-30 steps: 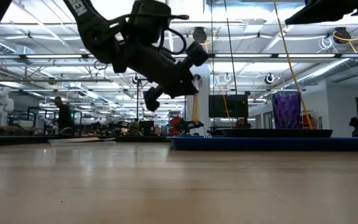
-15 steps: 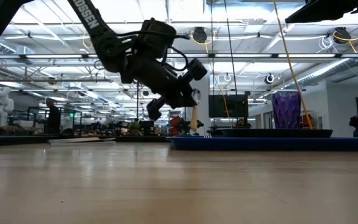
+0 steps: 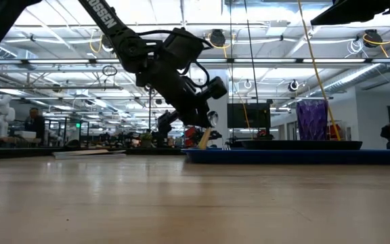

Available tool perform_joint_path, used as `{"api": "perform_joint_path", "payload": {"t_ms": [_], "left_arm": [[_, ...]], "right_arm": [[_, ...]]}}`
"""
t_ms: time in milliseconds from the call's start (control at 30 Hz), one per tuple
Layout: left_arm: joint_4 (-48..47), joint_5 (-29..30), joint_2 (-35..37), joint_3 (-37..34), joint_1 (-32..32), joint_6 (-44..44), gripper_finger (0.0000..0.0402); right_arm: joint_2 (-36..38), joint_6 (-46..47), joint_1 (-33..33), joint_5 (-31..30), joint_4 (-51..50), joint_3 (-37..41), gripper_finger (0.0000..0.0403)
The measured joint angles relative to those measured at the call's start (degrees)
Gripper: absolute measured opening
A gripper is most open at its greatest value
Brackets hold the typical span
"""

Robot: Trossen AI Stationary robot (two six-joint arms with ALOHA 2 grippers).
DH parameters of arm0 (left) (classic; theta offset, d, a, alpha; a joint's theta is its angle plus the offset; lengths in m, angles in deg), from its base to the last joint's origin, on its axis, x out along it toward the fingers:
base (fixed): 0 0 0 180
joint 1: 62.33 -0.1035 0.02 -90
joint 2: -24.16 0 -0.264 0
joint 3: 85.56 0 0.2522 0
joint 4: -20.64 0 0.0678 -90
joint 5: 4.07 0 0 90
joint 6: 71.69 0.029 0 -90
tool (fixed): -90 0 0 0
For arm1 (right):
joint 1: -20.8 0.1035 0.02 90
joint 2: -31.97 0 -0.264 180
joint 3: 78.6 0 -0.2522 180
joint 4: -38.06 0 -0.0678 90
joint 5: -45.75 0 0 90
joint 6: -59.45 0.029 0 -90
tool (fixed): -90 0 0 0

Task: Pick and place plate/cup/fork/spoon on tray
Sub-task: Put the yellow spoon on the blue tray to the left of the orange fork

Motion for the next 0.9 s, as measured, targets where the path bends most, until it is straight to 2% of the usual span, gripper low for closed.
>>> {"api": "perform_joint_path", "payload": {"t_ms": [367,567,900], "left_arm": [[0.3,2.2,-0.5,0.0,1.3,-6.5,0.0003],[2.4,-3.2,-3.2,0.0,0.9,-10.6,0.0003],[1.3,-6.1,-4.8,-0.1,0.6,-13.4,0.001]], "right_arm": [[0.0,0.7,0.0,0.2,0.9,0.0,0.0084],[0.0,0.4,0.0,0.2,1.8,0.0,0.0084],[1.1,0.2,0.0,0.2,2.8,0.0,0.0084]]}}
